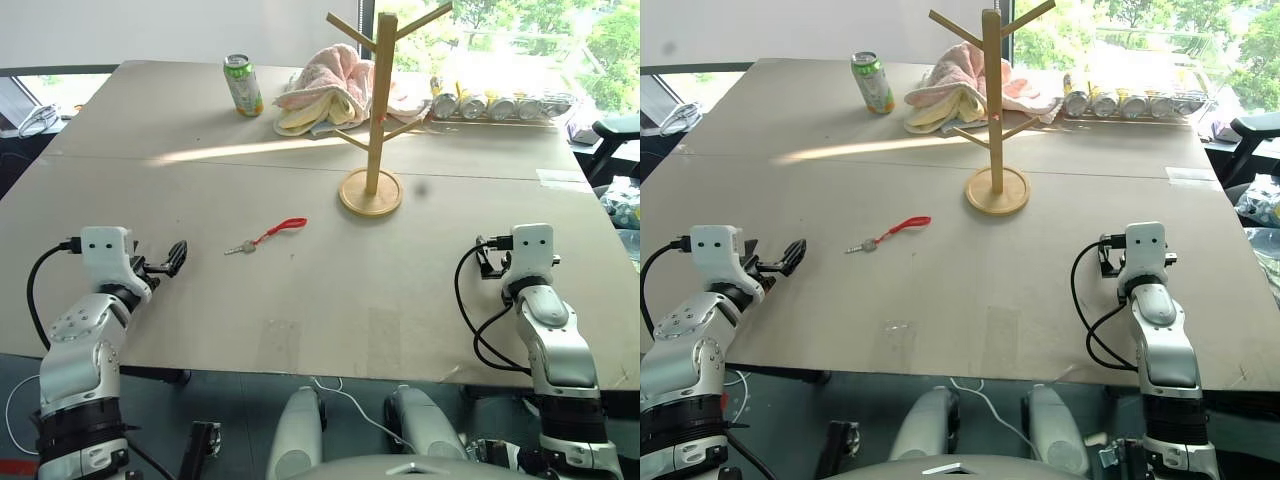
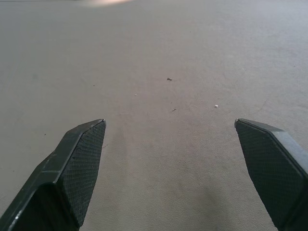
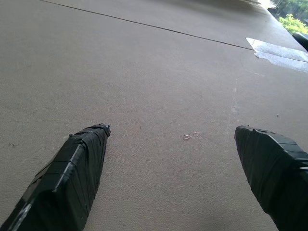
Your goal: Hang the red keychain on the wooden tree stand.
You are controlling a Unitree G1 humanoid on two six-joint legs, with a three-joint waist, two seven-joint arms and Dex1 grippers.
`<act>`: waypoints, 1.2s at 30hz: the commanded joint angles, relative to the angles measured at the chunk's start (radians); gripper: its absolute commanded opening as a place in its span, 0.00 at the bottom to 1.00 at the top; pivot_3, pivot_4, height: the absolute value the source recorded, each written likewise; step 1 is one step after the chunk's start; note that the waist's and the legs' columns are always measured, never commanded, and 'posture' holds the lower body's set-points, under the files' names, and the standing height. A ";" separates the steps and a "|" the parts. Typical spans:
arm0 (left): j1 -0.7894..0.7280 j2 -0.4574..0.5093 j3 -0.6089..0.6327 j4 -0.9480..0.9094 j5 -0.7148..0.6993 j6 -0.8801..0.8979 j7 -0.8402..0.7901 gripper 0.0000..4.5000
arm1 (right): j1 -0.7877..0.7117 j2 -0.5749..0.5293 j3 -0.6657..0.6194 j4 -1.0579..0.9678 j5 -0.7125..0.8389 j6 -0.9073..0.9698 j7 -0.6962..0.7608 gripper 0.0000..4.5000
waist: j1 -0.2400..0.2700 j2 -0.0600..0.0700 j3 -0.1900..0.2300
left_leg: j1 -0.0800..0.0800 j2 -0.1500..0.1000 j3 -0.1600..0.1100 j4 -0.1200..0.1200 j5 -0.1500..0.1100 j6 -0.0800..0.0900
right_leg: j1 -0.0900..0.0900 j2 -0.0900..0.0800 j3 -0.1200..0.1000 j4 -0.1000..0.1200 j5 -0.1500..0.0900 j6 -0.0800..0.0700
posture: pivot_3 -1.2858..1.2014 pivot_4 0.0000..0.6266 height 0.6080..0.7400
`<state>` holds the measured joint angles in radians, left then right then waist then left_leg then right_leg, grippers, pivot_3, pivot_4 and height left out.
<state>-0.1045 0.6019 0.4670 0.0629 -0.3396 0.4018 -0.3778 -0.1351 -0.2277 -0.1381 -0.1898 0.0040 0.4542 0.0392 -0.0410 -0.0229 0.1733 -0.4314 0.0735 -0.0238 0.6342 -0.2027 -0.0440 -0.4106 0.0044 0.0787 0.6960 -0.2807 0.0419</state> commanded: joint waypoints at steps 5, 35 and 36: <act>-0.091 0.293 -0.049 0.007 -0.098 0.089 -0.394 0.98 | -0.108 -0.146 0.047 -0.057 0.115 0.024 0.281 0.99 | -0.003 -0.003 0.003 | 0.000 0.001 -0.001 0.000 0.000 0.000 | -0.001 0.001 -0.001 0.001 0.000 0.000 | 0.52 0.24 0.94; -0.883 0.149 -0.640 0.944 0.313 -0.353 -0.939 0.98 | -0.290 -0.291 0.222 -0.252 0.503 0.276 0.729 0.99 | 0.002 -0.001 0.002 | -0.003 0.000 -0.002 0.001 0.000 0.000 | -0.001 0.001 -0.002 0.000 0.000 0.000 | 0.52 0.24 0.94; -0.895 0.141 -0.644 0.972 0.326 -0.368 -0.937 0.98 | -0.289 -0.289 0.222 -0.261 0.505 0.280 0.721 0.99 | 0.001 -0.001 0.002 | -0.003 0.000 -0.002 0.001 0.000 0.000 | -0.001 0.001 -0.002 0.000 0.000 0.000 | 0.52 0.24 0.94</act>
<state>-0.9733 0.7389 -0.1722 0.9963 -0.0378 0.0763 -1.3206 -0.4122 -0.5219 0.1002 -0.3959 0.4904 0.7328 0.7737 -0.0395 -0.0241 0.1756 -0.4342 0.0734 -0.0258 0.6356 -0.2027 -0.0436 -0.4115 0.0056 0.0764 0.6961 -0.2809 0.0418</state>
